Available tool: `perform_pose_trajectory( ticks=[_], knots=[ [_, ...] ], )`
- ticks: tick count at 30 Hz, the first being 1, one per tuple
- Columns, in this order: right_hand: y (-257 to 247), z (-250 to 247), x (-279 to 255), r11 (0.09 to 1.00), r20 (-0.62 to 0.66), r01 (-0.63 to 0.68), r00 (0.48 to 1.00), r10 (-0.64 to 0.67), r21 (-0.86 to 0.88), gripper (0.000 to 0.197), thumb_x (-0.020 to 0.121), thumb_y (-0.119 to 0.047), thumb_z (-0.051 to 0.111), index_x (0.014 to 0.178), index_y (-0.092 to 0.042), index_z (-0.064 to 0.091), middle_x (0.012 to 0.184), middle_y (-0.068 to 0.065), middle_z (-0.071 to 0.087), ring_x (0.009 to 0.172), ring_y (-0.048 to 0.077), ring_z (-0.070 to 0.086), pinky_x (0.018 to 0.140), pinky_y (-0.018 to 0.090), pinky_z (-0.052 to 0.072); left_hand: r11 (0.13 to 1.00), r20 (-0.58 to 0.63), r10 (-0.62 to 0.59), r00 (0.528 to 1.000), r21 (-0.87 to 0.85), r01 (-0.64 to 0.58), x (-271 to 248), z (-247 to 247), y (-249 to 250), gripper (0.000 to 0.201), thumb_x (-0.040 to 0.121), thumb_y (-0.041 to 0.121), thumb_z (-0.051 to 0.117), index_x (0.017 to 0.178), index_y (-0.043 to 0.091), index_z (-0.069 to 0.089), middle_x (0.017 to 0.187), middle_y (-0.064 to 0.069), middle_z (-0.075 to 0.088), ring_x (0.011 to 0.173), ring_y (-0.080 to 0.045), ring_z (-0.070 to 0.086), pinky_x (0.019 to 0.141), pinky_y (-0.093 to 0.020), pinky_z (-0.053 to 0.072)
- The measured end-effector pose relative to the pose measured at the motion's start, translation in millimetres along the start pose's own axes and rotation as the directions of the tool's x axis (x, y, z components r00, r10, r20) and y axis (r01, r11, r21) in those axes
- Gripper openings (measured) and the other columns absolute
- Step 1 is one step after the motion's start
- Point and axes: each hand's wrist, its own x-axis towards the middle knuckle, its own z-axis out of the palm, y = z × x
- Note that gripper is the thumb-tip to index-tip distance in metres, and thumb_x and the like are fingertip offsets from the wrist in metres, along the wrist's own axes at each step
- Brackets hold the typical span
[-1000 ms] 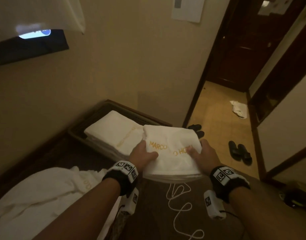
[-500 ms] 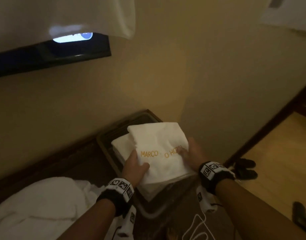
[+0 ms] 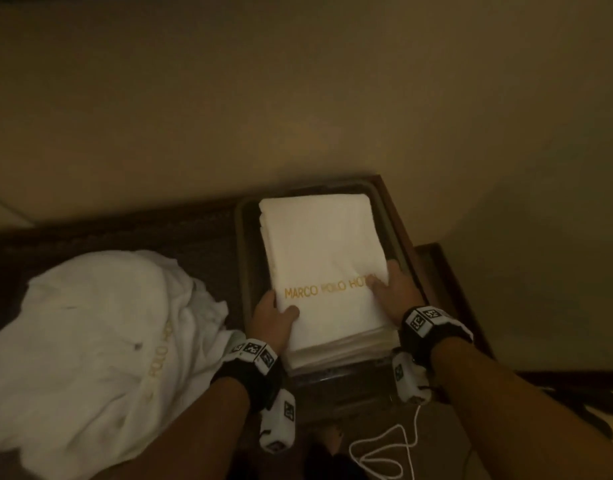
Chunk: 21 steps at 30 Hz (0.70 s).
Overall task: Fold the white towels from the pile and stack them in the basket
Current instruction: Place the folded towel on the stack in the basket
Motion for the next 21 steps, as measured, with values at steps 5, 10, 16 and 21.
perform_pose_trajectory(
  ticks=[5, 10, 16, 21],
  knots=[
    [28.2, 11.2, 3.7, 0.974, 0.159, -0.114, 0.976, 0.147, -0.196, 0.042, 0.099, -0.043, 0.046, 0.125, -0.010, 0.041, 0.128, 0.014, 0.056, 0.112, 0.034, 0.058, 0.089, 0.040, 0.046, 0.985, -0.039, -0.105, 0.994, 0.136, 0.109, -9.9, 11.3, -23.1, 0.026, 0.083, 0.017, 0.068, 0.105, 0.019, 0.054, 0.113, -0.004, 0.064, 0.105, -0.026, 0.062, 0.093, -0.043, 0.052],
    [10.9, -7.0, 19.6, 0.897, 0.142, 0.008, 0.988, 0.061, -0.443, 0.045, 0.092, -0.028, 0.052, 0.131, -0.013, 0.035, 0.133, 0.013, 0.049, 0.114, 0.031, 0.054, 0.093, 0.042, 0.048, 0.802, -0.113, 0.270, 0.956, 0.576, -0.158, -1.0, 7.8, 0.6, 0.066, 0.080, 0.027, 0.062, 0.140, 0.011, 0.039, 0.135, -0.013, 0.045, 0.119, -0.029, 0.049, 0.096, -0.041, 0.047],
    [-45.5, -15.3, 57.8, 0.661, 0.133, 0.368, 0.916, -0.378, -0.654, 0.067, 0.093, -0.029, 0.048, 0.152, -0.024, 0.017, 0.161, 0.008, 0.010, 0.144, 0.031, 0.019, 0.112, 0.047, 0.029, 0.187, 0.200, 0.446, 0.872, 0.933, -0.309, 65.2, -8.9, 62.4, 0.080, 0.090, 0.045, 0.042, 0.156, 0.013, 0.011, 0.164, -0.012, 0.010, 0.149, -0.031, 0.015, 0.118, -0.051, 0.022],
    [-54.6, -10.8, 105.2, 0.562, 0.318, 0.431, 0.902, -0.291, -0.706, 0.067, 0.099, -0.036, 0.040, 0.154, -0.029, 0.003, 0.163, 0.002, -0.010, 0.150, 0.028, -0.002, 0.118, 0.052, 0.013, 0.142, 0.227, 0.117, 0.967, 0.960, -0.243, 112.4, -25.6, 61.2, 0.081, 0.097, 0.057, 0.030, 0.156, 0.016, -0.007, 0.164, -0.005, -0.012, 0.152, -0.023, -0.002, 0.122, -0.047, 0.011]
  ],
)
